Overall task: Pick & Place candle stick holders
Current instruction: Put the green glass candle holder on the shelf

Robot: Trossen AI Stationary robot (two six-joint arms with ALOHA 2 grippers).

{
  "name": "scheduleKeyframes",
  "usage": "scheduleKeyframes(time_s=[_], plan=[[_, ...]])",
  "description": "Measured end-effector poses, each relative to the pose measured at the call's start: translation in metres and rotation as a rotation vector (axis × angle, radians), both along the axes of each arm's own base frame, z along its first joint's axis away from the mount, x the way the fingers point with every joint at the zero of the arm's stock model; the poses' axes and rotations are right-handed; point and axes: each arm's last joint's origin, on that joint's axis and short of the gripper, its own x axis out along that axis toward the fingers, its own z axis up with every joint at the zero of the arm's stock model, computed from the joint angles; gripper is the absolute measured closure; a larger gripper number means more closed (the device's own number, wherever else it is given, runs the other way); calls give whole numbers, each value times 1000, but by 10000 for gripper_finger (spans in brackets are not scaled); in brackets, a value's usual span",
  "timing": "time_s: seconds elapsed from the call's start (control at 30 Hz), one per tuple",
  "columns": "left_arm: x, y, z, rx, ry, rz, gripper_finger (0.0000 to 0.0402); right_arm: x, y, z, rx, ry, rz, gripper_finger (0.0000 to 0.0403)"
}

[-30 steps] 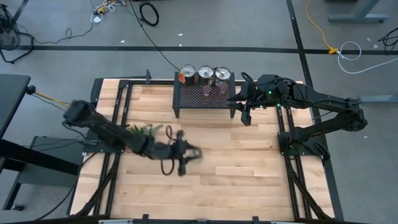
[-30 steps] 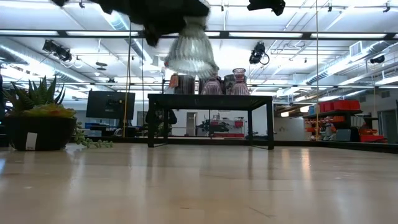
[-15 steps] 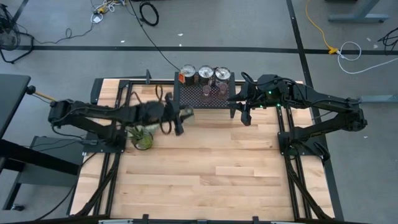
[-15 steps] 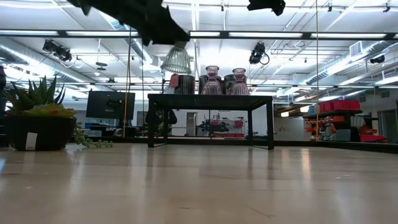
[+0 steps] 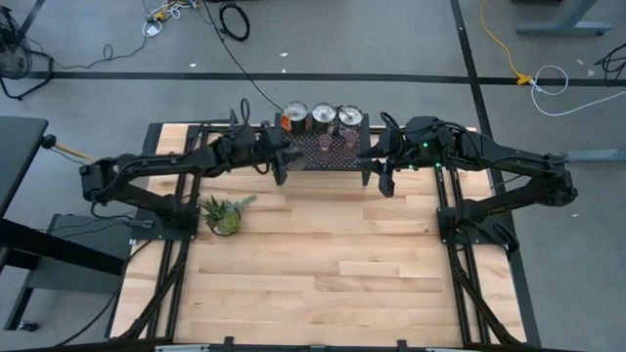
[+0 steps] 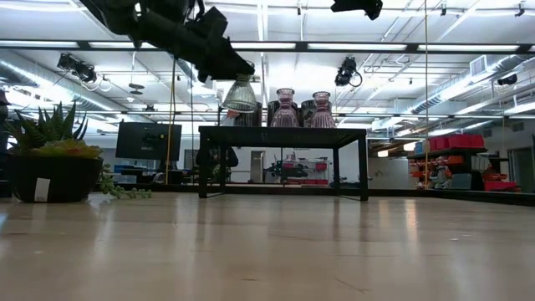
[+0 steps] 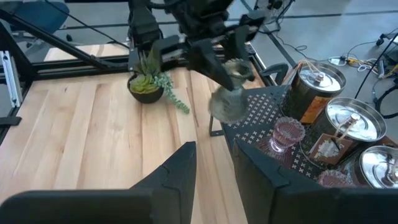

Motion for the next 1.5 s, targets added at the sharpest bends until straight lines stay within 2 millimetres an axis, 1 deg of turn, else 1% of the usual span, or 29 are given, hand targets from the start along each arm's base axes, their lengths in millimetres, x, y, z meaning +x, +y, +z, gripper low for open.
scheduleKeyframes(time_s=[0.17, 0.33, 0.7, 0.87, 0.93, 1.0, 1.1, 1.2, 1.3, 1.43, 1.5], plan=[[10, 12, -15, -10, 9, 0, 260, 0, 0, 0, 4, -3, -2, 295], [17, 20, -28, -24, 33, 14, 260, 0, 0, 0, 15, -2, -7, 295], [11, 37, -30, -23, 33, 70, 260, 1, 0, -1, 12, 9, -6, 295], [10, 38, -30, -29, 30, 80, 260, 3, -1, -4, 8, 12, -5, 295], [10, 38, -30, -33, 28, 81, 260, 5, -1, -8, -1, 15, 1, 295], [11, 38, -30, -43, 25, 83, 241, 6, -1, -15, -1, 39, 1, 295], [10, 38, -30, -49, 23, 103, 191, 8, -1, -22, -2, 38, 2, 295], [10, 40, -30, -39, 25, 144, 159, 9, -1, -23, -4, 34, 3, 295], [9, 40, -30, -33, 27, 166, 148, 9, -1, -23, -7, 25, 4, 295], [10, 40, -29, -29, 20, 171, 151, 8, -1, -21, -8, 15, 3, 295], [9, 39, -27, -30, 7, 147, 154, 8, -1, -21, -7, 14, 3, 295]])
